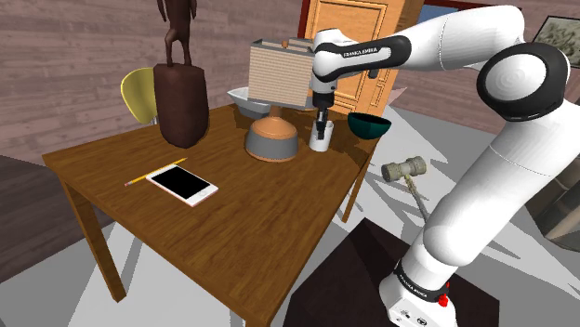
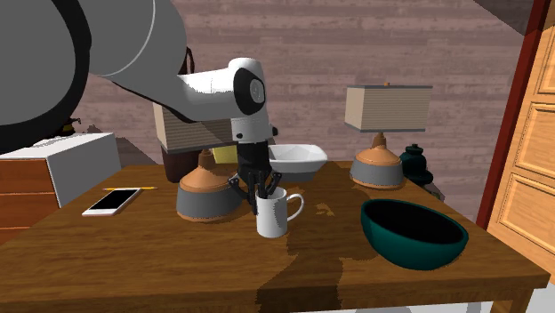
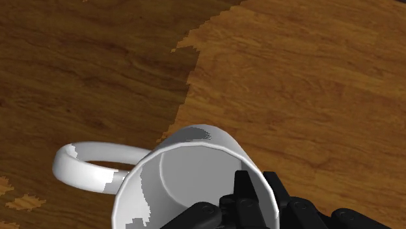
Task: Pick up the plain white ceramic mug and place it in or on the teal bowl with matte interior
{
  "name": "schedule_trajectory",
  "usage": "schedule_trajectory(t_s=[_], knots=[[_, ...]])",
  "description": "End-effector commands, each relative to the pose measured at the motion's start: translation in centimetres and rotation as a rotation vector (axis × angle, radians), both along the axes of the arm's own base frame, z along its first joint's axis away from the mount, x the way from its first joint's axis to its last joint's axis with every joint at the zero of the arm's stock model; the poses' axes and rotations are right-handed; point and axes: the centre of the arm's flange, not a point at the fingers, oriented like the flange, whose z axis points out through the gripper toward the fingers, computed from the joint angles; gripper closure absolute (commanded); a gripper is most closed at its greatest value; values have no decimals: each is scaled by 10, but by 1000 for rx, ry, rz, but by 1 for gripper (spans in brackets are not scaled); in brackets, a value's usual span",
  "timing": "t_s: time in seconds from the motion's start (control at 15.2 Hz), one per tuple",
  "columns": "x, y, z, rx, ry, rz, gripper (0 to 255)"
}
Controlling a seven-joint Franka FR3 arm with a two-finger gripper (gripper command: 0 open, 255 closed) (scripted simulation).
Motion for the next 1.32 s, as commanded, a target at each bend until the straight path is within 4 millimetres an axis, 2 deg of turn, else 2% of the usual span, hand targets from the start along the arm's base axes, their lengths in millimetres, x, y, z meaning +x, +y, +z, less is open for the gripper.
schedule_trajectory(t_s=[0.0,0.13,1.25], knots=[[0,0,0,0,0,0,255],[0,0,0,0,0,0,255],[0,0,90,0,0,0,255]])
